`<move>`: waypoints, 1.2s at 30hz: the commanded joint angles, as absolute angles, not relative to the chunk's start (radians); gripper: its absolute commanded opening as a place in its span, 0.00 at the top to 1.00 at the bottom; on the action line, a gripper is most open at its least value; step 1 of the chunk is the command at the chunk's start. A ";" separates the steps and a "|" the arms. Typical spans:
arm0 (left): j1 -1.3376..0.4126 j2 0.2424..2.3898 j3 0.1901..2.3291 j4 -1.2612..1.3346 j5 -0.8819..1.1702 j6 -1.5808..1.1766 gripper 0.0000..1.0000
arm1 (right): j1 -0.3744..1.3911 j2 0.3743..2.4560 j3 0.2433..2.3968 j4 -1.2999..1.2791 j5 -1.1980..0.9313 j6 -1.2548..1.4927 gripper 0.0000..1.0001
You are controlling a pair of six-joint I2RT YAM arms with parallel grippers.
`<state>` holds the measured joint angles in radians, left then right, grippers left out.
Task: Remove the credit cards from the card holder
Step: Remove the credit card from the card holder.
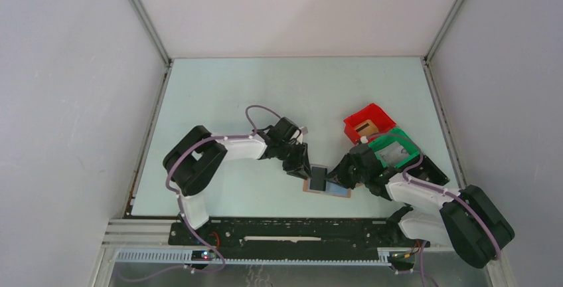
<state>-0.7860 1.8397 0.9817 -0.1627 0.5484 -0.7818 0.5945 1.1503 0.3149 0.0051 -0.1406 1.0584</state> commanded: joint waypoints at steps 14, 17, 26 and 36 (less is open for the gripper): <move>-0.811 1.835 1.008 -0.092 0.563 -0.781 0.65 | 0.597 1.153 0.304 0.021 -0.130 1.069 0.74; -0.813 1.853 1.012 -0.078 0.571 -0.788 0.65 | 0.597 1.156 0.300 0.027 -0.132 1.072 0.74; -0.817 1.895 1.020 -0.078 0.576 -0.798 0.66 | 0.595 1.152 0.288 0.038 -0.135 1.088 0.73; -0.819 1.917 1.019 -0.085 0.566 -0.801 0.67 | 0.555 1.130 0.174 0.229 -0.233 1.170 0.87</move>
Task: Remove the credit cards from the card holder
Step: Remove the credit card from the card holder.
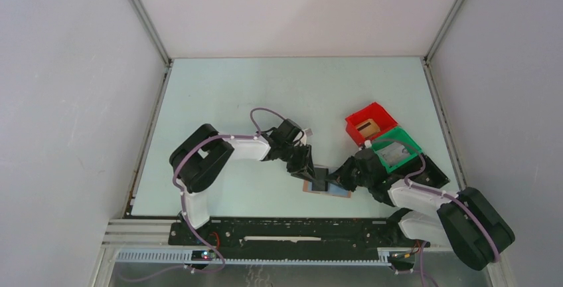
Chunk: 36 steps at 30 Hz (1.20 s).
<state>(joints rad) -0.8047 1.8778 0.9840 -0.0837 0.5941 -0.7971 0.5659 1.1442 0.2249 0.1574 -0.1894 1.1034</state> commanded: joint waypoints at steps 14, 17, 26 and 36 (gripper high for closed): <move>-0.807 1.928 1.000 -0.096 0.536 -0.821 0.68 | 0.505 0.936 0.139 0.069 -0.203 1.119 1.00; -0.807 1.933 0.993 -0.087 0.541 -0.828 0.67 | 0.487 0.902 0.139 0.015 -0.209 1.094 1.00; -0.801 1.935 0.987 -0.078 0.545 -0.836 0.68 | 0.437 0.826 0.121 -0.070 -0.238 1.069 1.00; -0.777 1.872 0.974 -0.091 0.541 -0.822 0.67 | 0.443 0.660 0.268 -0.349 -0.191 1.030 1.00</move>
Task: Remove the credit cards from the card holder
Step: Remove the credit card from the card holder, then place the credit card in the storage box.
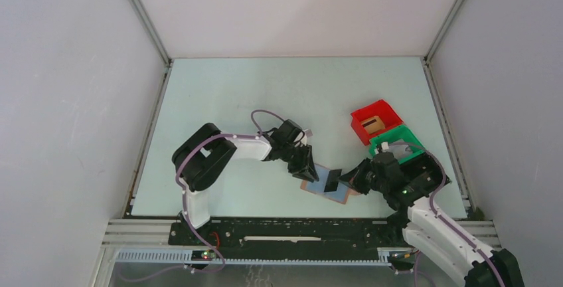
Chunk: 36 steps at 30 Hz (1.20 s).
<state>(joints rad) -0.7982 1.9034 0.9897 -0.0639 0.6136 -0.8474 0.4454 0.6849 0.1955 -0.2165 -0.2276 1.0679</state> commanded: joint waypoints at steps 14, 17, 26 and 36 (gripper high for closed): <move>-0.774 1.715 1.067 -0.278 0.450 -0.718 0.67 | 0.463 0.764 0.693 -0.812 0.195 0.942 1.00; -0.772 1.657 1.107 -0.333 0.426 -0.694 0.66 | 0.429 0.876 0.859 -0.961 0.303 0.929 1.00; -0.744 1.579 1.163 -0.414 0.422 -0.658 0.65 | 0.355 1.199 1.278 -1.358 0.614 1.058 1.00; -0.731 1.590 1.166 -0.427 0.420 -0.655 0.65 | 0.278 1.333 1.394 -1.604 0.710 1.214 1.00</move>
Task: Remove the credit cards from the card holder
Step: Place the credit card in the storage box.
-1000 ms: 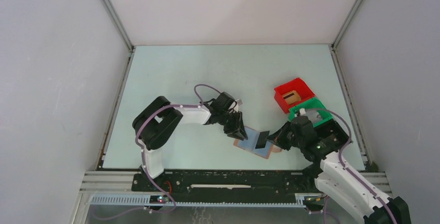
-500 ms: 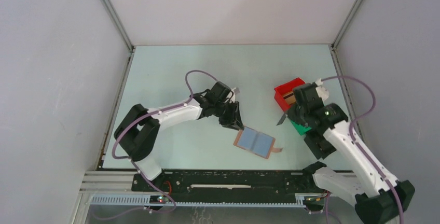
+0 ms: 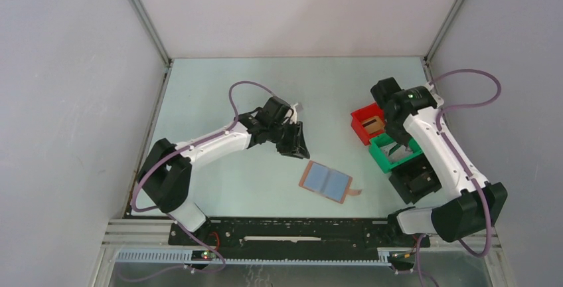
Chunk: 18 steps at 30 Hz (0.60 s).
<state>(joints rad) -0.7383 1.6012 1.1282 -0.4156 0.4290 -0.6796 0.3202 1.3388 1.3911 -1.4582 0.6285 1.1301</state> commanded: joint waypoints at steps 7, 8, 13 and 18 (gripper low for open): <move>-0.732 1.617 1.167 -0.424 0.432 -0.656 0.65 | 0.144 1.238 1.296 -1.598 0.713 1.220 1.00; -0.731 1.622 1.168 -0.423 0.438 -0.657 0.66 | 0.124 1.237 1.279 -1.594 0.713 1.212 1.00; -0.731 1.635 1.165 -0.413 0.449 -0.662 0.66 | 0.051 1.267 1.176 -1.592 0.716 1.240 1.00; -0.732 1.640 1.165 -0.408 0.456 -0.667 0.66 | 0.038 1.328 1.100 -1.586 0.747 1.335 1.00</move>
<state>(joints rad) -0.7372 1.6409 1.1282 -0.4286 0.4328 -0.6796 0.0452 1.2869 1.1316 -1.5528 0.6781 1.2140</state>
